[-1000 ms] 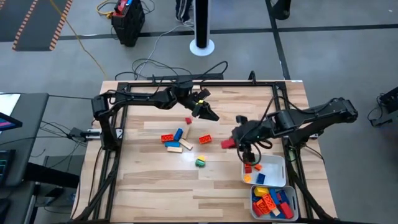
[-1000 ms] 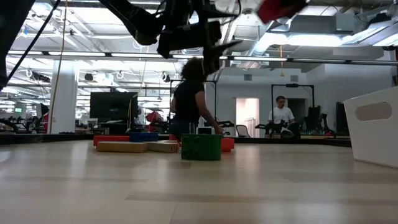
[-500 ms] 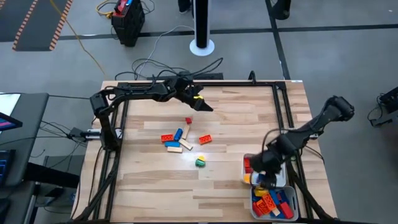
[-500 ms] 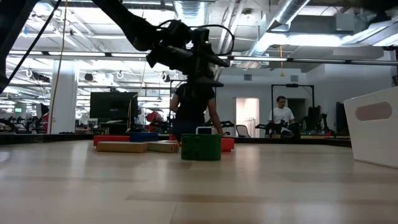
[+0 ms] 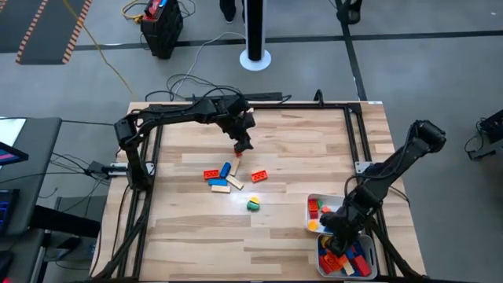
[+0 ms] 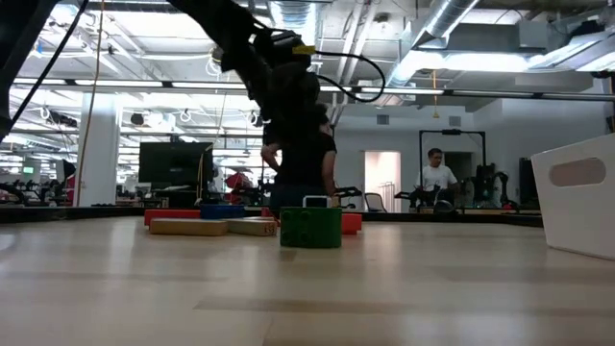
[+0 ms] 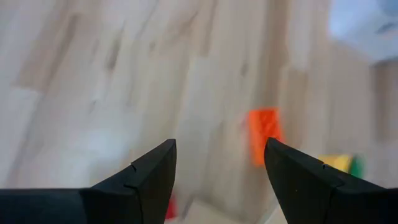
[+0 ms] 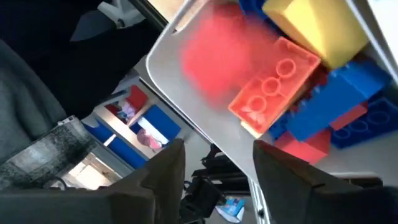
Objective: Sort blocks by size
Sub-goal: Put the big red block into the gray bin, then put the small red block into the white bin, then put the big orange game piece into the gray bin
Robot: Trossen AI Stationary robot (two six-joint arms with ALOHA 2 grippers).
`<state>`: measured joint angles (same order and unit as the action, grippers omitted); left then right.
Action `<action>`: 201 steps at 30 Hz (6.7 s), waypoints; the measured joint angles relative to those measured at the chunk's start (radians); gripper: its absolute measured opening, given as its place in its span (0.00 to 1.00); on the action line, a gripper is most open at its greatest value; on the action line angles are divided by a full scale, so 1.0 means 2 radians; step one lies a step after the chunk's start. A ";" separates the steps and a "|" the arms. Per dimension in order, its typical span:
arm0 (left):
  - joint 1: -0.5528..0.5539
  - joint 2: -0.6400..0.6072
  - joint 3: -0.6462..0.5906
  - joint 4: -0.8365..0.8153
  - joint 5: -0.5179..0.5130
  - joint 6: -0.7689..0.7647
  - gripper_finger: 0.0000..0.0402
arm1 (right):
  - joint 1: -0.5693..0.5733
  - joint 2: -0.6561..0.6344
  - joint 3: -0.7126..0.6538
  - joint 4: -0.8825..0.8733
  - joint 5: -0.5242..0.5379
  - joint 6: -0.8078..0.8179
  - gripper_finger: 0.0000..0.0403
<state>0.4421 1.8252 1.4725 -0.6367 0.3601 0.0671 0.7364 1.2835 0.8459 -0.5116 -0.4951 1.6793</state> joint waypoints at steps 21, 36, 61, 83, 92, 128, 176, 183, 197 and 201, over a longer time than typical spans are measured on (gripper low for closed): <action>0.001 0.001 -0.039 -0.093 -0.069 0.087 0.58 | -0.090 -0.110 0.020 -0.158 0.032 -0.041 0.51; -0.011 0.008 -0.092 0.033 -0.127 -0.061 0.69 | -0.223 -0.091 0.146 -0.356 0.255 -0.318 0.47; -0.032 0.055 -0.094 0.024 -0.183 0.014 0.57 | -0.268 -0.091 0.148 -0.283 0.290 -0.412 0.47; -0.011 0.023 -0.088 0.041 -0.040 0.045 0.32 | -0.264 -0.040 0.148 -0.202 0.330 -0.442 0.47; -0.014 0.019 -0.047 0.100 0.180 -0.036 0.32 | -0.260 0.023 0.148 -0.068 0.385 -0.671 0.48; -0.039 0.019 -0.039 0.436 0.360 -0.321 0.32 | -0.285 0.000 0.227 -0.050 0.405 -0.871 0.67; 0.020 0.019 -0.039 0.396 0.350 -0.331 0.66 | -0.272 0.027 0.226 -0.226 0.257 -0.561 0.26; 0.019 0.019 -0.039 0.142 0.213 -0.116 0.66 | -0.213 0.042 0.185 -0.314 0.140 -0.420 0.29; -0.058 0.007 -0.039 -0.077 0.001 0.050 0.66 | -0.161 0.043 0.069 -0.267 0.097 -0.369 0.54; -0.106 0.007 -0.039 -0.047 -0.040 0.030 0.66 | -0.184 0.040 0.084 -0.309 0.080 -0.398 0.64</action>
<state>0.2309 1.8385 1.3941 -0.7309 0.2799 0.1263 0.3681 1.3632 1.0141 -1.1292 -0.3343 0.8831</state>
